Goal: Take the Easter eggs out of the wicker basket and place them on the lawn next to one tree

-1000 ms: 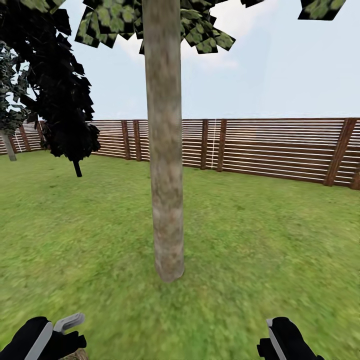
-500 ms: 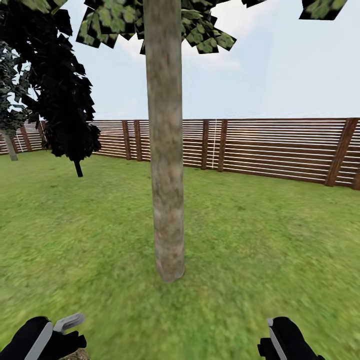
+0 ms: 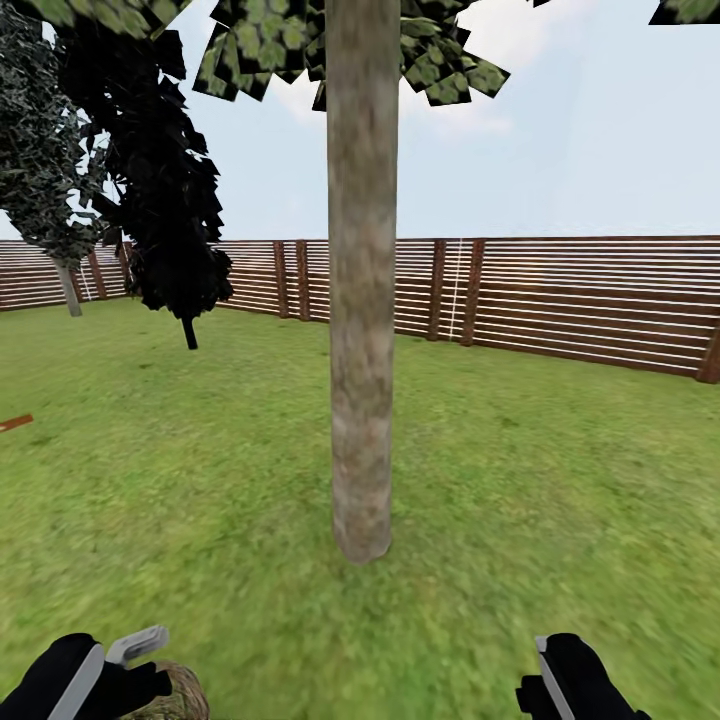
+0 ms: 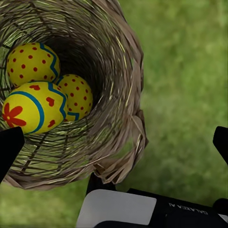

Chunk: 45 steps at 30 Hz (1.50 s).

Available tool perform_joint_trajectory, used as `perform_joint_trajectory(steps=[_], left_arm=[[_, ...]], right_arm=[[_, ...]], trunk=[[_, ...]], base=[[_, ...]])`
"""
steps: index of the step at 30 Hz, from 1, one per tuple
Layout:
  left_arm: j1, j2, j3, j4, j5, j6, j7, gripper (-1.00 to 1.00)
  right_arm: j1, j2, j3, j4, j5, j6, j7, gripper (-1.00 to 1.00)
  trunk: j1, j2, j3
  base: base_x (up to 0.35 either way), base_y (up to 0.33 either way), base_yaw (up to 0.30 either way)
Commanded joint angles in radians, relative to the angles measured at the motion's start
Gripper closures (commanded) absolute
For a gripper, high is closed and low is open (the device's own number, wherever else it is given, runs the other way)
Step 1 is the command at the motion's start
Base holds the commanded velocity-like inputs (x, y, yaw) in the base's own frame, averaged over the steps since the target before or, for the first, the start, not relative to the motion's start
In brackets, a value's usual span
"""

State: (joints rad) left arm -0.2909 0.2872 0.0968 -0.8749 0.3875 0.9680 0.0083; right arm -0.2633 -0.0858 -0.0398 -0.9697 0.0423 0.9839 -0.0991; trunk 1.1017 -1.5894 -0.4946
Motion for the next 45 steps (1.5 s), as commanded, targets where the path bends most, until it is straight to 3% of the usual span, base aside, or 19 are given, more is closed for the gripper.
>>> perform_joint_trajectory(steps=[1,11,16,25,36,45], left_arm=[[-0.001,0.0,0.001,-0.001,0.003,0.004,0.001,-1.0],[-0.001,-0.002,0.001,-0.001,0.002,0.003,0.001,-1.0],[-0.001,0.0,0.001,-0.001,0.002,0.003,0.001,-1.0],[-0.001,-0.002,0.0,-0.002,0.002,0.003,0.001,-1.0],[-0.001,-0.005,0.0,0.0,0.002,0.003,0.001,-1.0],[-0.001,0.003,0.001,-0.001,0.002,0.003,0.0,-1.0]], right_arm=[[-0.001,0.0,0.0,-0.001,0.004,0.005,0.001,-1.0],[-0.001,0.0,0.0,-0.001,0.004,0.005,0.001,-1.0],[-0.001,0.0,0.0,-0.001,0.004,0.006,0.001,-1.0],[-0.001,0.0,0.0,-0.001,0.004,0.006,0.001,-1.0],[-0.001,0.0,-0.002,-0.003,0.003,0.006,0.001,-1.0],[-0.001,-0.001,-0.003,-0.004,0.002,0.007,0.001,-1.0]], trunk=[[0.0,-0.001,-0.001],[0.0,-0.001,-0.001],[-0.019,0.034,0.015],[-0.019,0.034,0.015],[-0.019,0.034,0.015],[-0.019,0.034,0.015]], base=[[0.0,0.0,0.005],[0.0,0.0,0.001],[0.0,0.0,0.0],[-0.008,0.0,0.0],[-0.197,0.0,0.0],[0.18,-0.131,0.0]])
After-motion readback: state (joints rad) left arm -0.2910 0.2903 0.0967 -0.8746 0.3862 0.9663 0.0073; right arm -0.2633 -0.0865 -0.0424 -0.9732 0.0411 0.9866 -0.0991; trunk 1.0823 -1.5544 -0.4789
